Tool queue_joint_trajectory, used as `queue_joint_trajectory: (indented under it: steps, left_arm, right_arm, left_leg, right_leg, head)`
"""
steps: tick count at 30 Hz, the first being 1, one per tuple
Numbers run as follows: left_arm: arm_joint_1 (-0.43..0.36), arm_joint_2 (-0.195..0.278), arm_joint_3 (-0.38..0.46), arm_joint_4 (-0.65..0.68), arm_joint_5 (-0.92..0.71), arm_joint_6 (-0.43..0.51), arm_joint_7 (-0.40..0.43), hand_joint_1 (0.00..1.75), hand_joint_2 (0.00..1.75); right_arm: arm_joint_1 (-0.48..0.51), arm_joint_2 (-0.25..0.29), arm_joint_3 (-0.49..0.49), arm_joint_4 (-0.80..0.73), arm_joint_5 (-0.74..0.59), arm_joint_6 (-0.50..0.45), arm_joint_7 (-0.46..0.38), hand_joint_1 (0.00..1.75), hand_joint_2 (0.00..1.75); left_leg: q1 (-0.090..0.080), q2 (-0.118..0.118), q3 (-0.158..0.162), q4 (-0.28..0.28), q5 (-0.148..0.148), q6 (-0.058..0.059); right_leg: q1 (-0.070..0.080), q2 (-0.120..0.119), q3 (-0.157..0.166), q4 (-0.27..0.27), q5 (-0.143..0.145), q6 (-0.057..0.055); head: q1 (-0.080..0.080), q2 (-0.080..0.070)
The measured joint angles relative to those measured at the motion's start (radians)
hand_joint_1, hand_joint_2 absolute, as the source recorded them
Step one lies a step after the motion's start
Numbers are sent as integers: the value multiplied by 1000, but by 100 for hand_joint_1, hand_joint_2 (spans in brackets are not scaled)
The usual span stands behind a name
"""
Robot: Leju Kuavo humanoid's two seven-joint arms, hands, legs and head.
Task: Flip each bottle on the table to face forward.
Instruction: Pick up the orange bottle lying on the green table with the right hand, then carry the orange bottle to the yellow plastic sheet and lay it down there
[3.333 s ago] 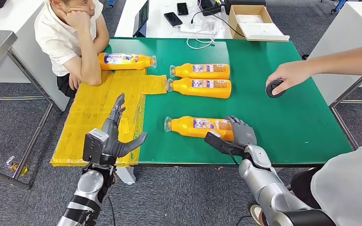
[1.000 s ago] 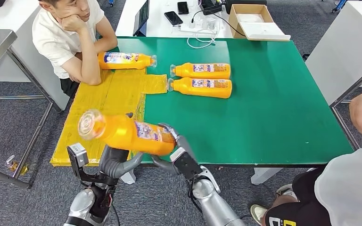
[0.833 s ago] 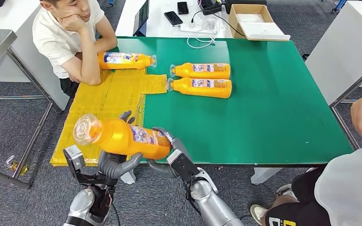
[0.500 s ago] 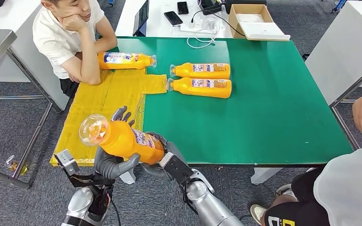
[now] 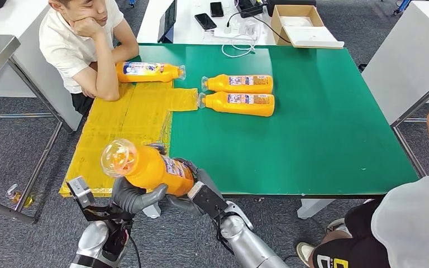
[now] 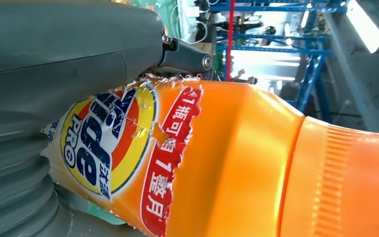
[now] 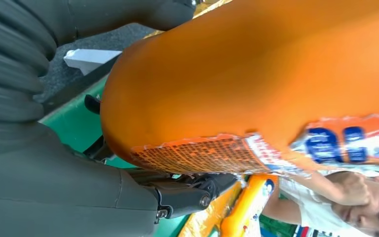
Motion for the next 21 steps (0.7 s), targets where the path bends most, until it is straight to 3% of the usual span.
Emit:
queue_joint_trajectory:
  steps: [10, 11, 12, 15, 16, 21]
  left_arm:
    - [-11, 8, -15, 25, -45, 17, 3, 175, 175]
    - [-12, 8, -15, 26, -44, 16, 3, 175, 175]
    - [-12, 8, -15, 26, -43, 13, 5, 175, 175]
    - [-13, 10, -17, 27, -34, -7, 13, 175, 175]
    - [-14, 11, -18, 29, -31, -12, 16, 175, 175]
    - [-51, 8, -11, 38, 64, 10, 55, 175, 175]
  right_arm:
    - [26, -1, 0, -25, -11, 11, 4, 175, 175]
    - [27, -1, 0, -27, -15, 17, 4, 171, 175]
    - [29, -1, 0, -29, -21, 25, 3, 127, 175]
    - [40, -3, 0, -41, -39, 59, -12, 0, 44]
    - [46, -4, 0, -52, -50, 72, -22, 0, 0]
    - [167, -7, -29, -272, -236, 240, -61, 0, 0]
  left_leg:
    - [0, 0, 0, 0, 0, 0]
    - [0, 0, 0, 0, 0, 0]
    - [0, 0, 0, 0, 0, 0]
    - [0, 0, 0, 0, 0, 0]
    - [0, 0, 0, 0, 0, 0]
    - [0, -6, -2, 0, 0, 0]
  right_leg:
    - [0, 0, 0, 0, 0, 0]
    - [0, 0, 0, 0, 0, 0]
    - [0, 0, 0, 0, 0, 0]
    - [0, 0, 0, 0, 0, 0]
    - [0, 0, 0, 0, 0, 0]
    - [0, -3, 0, 0, 0, 0]
  head:
    - [0, 0]
    - [0, 0]
    - [0, 0]
    - [0, 0]
    - [0, 0]
    - [0, 0]
